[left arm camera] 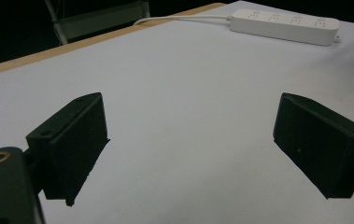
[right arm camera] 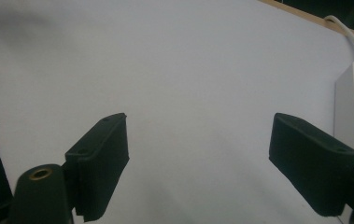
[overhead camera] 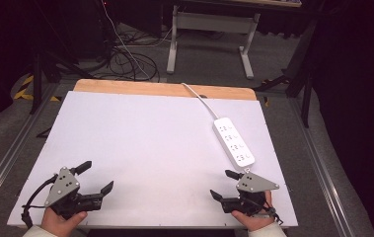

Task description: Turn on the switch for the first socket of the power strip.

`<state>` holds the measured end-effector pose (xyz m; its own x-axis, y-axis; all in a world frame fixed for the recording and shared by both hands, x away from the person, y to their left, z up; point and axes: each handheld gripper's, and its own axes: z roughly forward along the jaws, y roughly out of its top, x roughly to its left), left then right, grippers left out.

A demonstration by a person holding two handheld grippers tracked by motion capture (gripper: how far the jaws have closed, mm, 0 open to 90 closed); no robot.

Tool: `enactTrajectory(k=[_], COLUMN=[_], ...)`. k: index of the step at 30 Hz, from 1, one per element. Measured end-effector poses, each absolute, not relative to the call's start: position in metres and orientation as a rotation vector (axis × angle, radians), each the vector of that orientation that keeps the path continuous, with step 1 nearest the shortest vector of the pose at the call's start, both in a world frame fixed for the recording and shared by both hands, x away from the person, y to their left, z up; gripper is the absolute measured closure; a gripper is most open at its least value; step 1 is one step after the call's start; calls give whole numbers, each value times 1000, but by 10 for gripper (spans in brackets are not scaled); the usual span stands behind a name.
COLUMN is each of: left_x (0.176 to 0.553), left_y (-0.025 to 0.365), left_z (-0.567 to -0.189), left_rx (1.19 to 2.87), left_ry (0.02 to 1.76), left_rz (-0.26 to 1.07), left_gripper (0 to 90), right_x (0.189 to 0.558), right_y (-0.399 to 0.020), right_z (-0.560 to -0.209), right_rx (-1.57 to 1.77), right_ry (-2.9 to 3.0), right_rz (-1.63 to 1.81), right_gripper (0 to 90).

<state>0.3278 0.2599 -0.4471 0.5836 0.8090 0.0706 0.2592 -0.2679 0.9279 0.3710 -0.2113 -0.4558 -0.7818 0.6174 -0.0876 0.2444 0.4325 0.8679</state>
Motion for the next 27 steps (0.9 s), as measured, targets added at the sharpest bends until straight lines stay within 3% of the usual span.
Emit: enactTrajectory(k=[2,18,27], left_x=[327,324,323], left_y=[259,259,259], left_z=[-447,-444,-443], left_rx=[1816,1826,1831], left_ry=[869,864,863], left_rz=[701,718,738], left_gripper=[108,119,124], right_x=[370,369,368], right_y=[-211,-210,-208], right_z=[-455,-452,-444], right_rx=[726,710,674], right_ry=[2301,2291,2308], right_rz=[1296,1290,1248], right_gripper=[241,239,351])
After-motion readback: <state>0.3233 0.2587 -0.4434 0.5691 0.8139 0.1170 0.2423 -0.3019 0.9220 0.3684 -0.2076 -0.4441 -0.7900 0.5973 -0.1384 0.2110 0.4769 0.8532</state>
